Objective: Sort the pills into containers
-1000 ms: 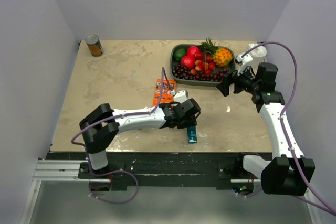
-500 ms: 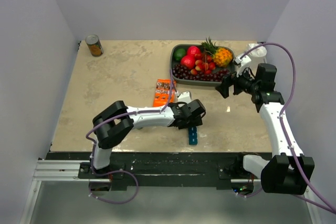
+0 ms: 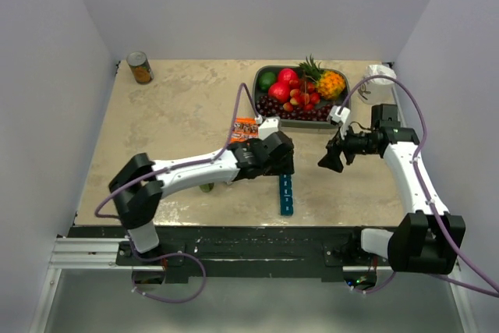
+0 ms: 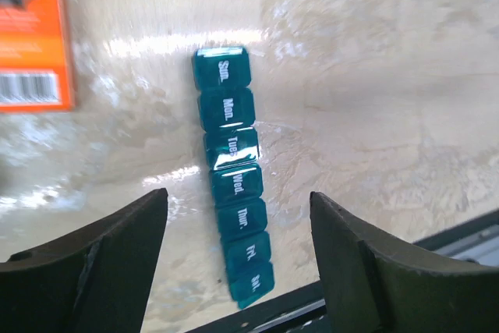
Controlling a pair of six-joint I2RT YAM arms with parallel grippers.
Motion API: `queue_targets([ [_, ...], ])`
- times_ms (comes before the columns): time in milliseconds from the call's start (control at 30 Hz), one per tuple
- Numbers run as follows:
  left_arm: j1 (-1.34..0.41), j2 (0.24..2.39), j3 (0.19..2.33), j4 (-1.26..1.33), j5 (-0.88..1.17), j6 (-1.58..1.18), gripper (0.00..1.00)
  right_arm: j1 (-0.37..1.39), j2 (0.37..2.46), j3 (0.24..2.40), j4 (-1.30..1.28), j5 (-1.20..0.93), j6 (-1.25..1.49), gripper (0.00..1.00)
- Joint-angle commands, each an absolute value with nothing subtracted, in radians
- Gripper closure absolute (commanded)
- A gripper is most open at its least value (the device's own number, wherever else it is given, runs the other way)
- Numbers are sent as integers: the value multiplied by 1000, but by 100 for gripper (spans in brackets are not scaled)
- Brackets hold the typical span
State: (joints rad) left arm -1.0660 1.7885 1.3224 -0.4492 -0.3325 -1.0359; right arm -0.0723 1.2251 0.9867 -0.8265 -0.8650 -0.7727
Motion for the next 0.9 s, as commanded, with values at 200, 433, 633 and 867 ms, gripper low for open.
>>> queue_targets([
  [200, -1025, 1310, 1048, -262, -359, -558, 21, 277, 1198, 948, -1026, -893, -1139, 98],
  [433, -1005, 1158, 933, -259, -380, -541, 21, 511, 1213, 897, -830, -723, -997, 100],
  [633, -986, 1066, 890, -299, -434, -537, 21, 610, 1242, 868, -723, -634, -930, 100],
  [867, -962, 1014, 870, -330, -463, -518, 21, 655, 1282, 835, -661, -539, -893, 100],
])
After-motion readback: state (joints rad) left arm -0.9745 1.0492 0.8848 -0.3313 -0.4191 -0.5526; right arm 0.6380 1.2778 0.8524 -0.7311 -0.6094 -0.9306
